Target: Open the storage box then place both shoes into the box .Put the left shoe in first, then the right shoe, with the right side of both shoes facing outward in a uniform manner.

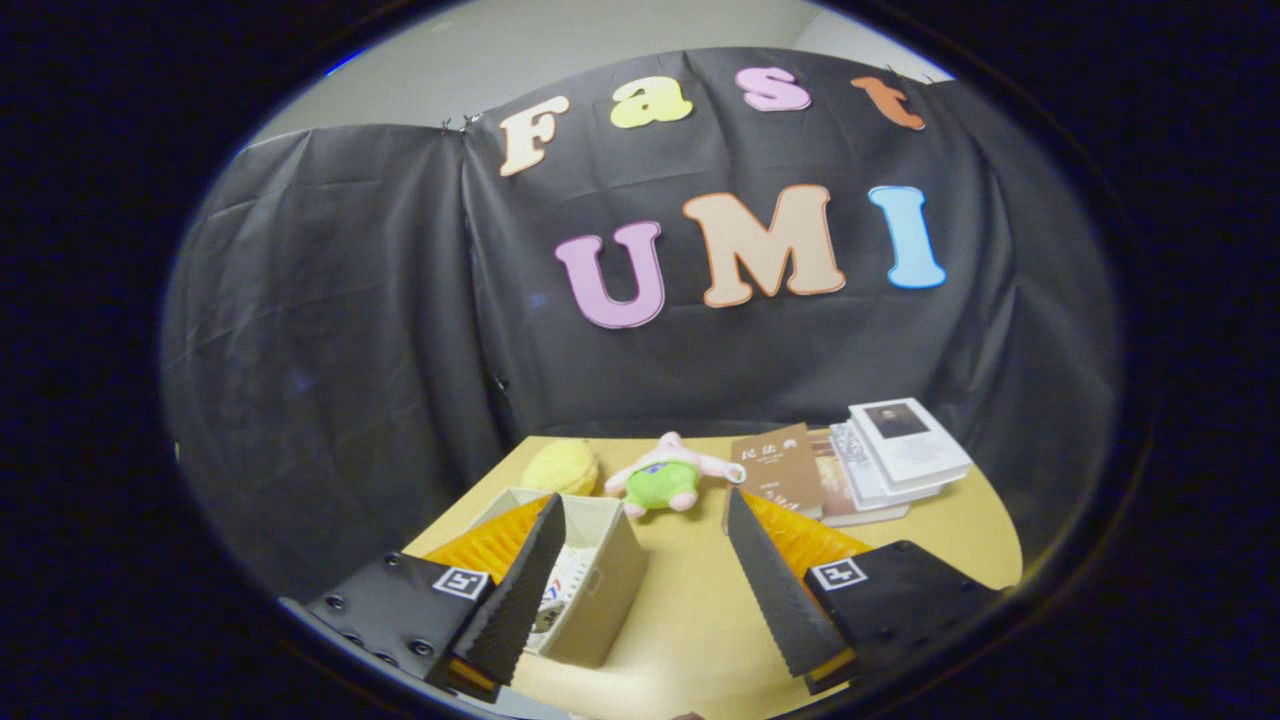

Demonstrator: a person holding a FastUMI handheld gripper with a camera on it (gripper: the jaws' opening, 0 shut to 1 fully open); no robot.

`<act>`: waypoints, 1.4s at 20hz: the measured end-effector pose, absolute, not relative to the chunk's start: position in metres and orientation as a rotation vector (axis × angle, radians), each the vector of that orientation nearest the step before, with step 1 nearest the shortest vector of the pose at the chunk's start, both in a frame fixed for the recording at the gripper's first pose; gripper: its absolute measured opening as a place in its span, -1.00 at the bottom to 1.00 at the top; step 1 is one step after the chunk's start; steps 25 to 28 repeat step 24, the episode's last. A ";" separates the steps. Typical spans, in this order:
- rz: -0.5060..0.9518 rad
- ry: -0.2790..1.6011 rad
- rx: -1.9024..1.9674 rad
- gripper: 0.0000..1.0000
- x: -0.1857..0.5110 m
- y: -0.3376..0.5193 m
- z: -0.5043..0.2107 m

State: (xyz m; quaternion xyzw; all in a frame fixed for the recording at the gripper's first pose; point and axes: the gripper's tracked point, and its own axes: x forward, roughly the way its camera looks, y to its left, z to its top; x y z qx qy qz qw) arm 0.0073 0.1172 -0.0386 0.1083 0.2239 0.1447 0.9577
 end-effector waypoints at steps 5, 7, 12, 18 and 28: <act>0.213 0.338 0.190 1.00 0.003 0.056 -0.008; 0.177 0.291 0.174 1.00 0.000 0.032 0.005; 0.106 0.212 0.141 1.00 -0.003 -0.011 0.022; 0.080 0.201 0.128 1.00 0.000 -0.029 0.021; 0.070 0.194 0.119 1.00 0.007 -0.035 0.019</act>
